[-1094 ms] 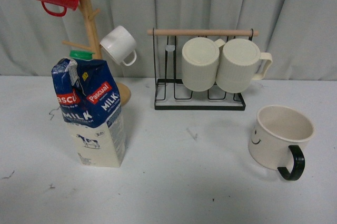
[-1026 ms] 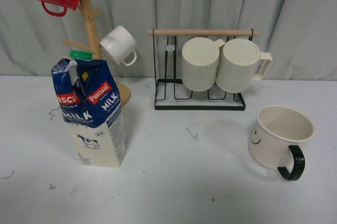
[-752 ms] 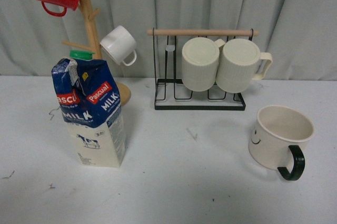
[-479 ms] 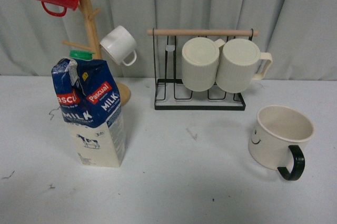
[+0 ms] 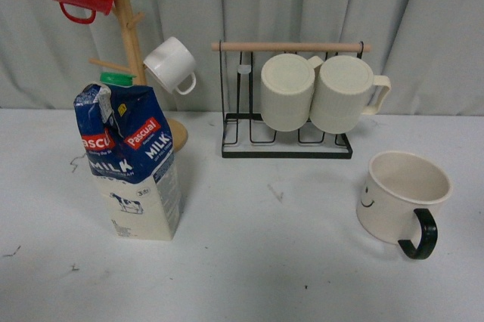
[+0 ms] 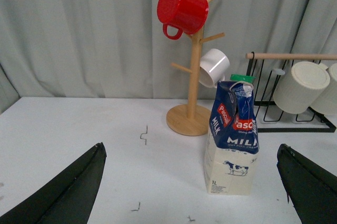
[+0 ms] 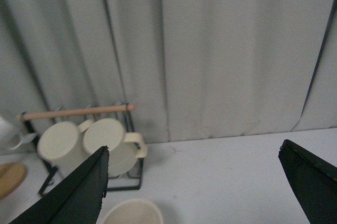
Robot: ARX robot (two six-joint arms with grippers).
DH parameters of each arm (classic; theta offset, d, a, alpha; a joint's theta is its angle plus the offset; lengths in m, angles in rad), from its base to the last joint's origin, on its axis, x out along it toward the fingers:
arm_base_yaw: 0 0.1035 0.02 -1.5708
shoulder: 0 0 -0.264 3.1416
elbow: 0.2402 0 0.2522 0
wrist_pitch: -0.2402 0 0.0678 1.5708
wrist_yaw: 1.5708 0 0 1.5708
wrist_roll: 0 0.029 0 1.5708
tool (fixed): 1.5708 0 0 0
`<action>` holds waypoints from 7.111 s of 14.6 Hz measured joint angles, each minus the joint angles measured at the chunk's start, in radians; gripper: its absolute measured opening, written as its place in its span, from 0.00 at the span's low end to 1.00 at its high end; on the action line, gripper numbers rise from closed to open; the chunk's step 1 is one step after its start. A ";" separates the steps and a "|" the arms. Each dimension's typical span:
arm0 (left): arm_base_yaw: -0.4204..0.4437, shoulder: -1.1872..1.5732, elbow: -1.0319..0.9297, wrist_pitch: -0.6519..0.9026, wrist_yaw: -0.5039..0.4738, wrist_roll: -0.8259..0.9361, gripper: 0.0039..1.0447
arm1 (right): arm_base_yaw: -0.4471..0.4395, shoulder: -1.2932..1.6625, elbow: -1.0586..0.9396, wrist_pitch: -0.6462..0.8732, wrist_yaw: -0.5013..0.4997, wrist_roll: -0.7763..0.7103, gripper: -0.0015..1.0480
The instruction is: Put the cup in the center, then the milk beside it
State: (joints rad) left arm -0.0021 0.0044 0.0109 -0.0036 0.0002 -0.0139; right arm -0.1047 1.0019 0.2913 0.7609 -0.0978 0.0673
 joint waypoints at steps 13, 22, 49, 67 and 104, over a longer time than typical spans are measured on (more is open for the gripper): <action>0.000 0.000 0.000 0.000 0.000 0.000 0.94 | 0.171 0.957 0.702 -0.652 0.091 0.229 0.94; 0.000 0.000 0.000 0.000 0.000 0.000 0.94 | 0.162 0.952 0.692 -0.670 0.084 0.246 0.14; 0.000 0.000 0.000 0.000 0.000 0.000 0.94 | 0.437 1.017 0.910 -0.935 0.272 0.392 0.03; 0.000 0.000 0.000 0.000 0.000 0.000 0.94 | 0.423 0.692 0.644 -0.556 0.155 0.359 0.93; 0.000 0.000 0.000 0.000 0.000 0.000 0.94 | 0.100 -0.998 -0.280 -0.771 0.098 -0.065 0.02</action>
State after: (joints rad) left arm -0.0017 0.0048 0.0109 -0.0032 0.0002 -0.0139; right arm -0.0048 0.0036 0.0116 -0.0105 0.0002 0.0025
